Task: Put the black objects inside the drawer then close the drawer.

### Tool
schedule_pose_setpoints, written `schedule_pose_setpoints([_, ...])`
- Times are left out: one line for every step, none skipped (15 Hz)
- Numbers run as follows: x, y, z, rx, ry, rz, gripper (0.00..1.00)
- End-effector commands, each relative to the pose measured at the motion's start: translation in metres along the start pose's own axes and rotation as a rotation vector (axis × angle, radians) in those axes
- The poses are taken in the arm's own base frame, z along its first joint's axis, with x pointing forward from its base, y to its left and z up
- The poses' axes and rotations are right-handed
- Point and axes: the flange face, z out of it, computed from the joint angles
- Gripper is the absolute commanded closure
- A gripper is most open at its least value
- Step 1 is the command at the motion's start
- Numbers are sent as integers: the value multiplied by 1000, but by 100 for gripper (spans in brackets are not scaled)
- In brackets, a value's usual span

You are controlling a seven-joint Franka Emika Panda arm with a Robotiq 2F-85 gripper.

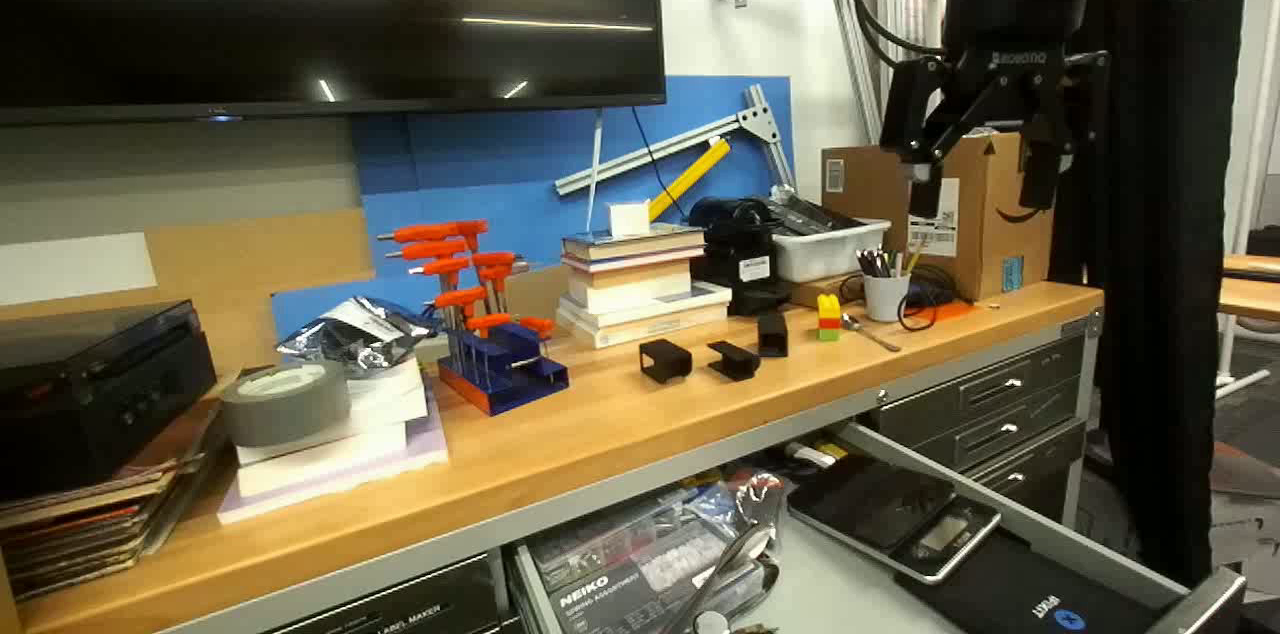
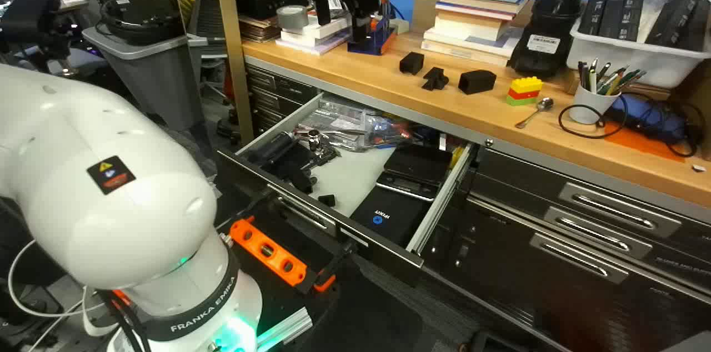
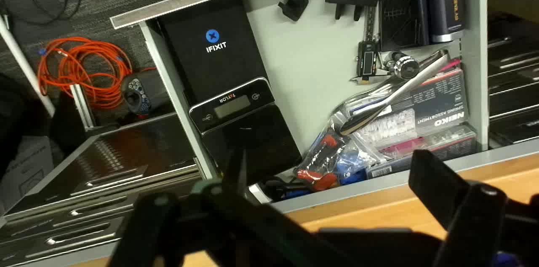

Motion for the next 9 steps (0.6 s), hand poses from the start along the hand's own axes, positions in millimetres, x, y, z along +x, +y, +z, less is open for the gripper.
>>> schedule_pose_setpoints([1, 0, -3, 1, 5, 0, 0])
schedule_pose_setpoints([1, 0, -6, 3, 11, 0, 0])
schedule_pose_setpoints([1, 0, -8, 4, 16, 0, 0])
schedule_pose_setpoints([1, 0, -9, 4, 17, 0, 0])
schedule_pose_setpoints([1, 0, -9, 4, 17, 0, 0])
schedule_pose_setpoints([1, 0, -9, 4, 17, 0, 0])
schedule_pose_setpoints([6, 1, -5, -1, 18, 1, 0])
schedule_pose_setpoints([11, 3, 0, -11, 20, 8, 0])
schedule_pose_setpoints([17, 5, 4, -18, 22, 8, 0])
